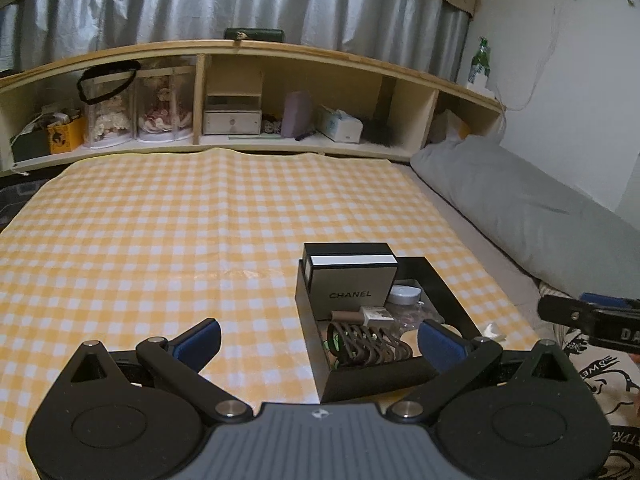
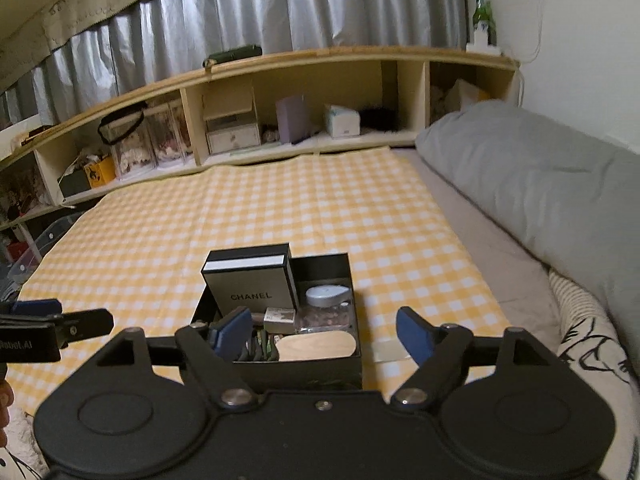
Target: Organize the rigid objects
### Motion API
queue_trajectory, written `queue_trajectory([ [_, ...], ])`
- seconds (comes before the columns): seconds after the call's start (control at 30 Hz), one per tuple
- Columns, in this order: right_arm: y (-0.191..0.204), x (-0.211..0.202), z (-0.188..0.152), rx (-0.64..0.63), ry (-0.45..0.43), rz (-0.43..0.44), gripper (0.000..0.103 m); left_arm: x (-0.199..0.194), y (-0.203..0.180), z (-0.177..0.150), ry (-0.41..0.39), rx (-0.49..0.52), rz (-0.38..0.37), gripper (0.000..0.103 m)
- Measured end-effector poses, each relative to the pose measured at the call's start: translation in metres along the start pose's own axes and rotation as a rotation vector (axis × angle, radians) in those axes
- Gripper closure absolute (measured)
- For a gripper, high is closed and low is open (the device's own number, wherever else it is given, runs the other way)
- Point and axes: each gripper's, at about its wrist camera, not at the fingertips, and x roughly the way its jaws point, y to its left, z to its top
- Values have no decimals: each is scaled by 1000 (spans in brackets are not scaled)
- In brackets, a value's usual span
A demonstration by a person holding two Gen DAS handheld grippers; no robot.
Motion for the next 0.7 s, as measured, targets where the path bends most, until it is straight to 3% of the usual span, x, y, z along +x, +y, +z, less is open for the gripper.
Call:
queue_trajectory([
  [0.3,10,-24,-18,-28,-41,-9,2,-16,3,-19,-38,14,33,0],
  [0.7,14,-31,-39,-36,-84,-84,0,-26,5,-28,-49,20,49,0],
])
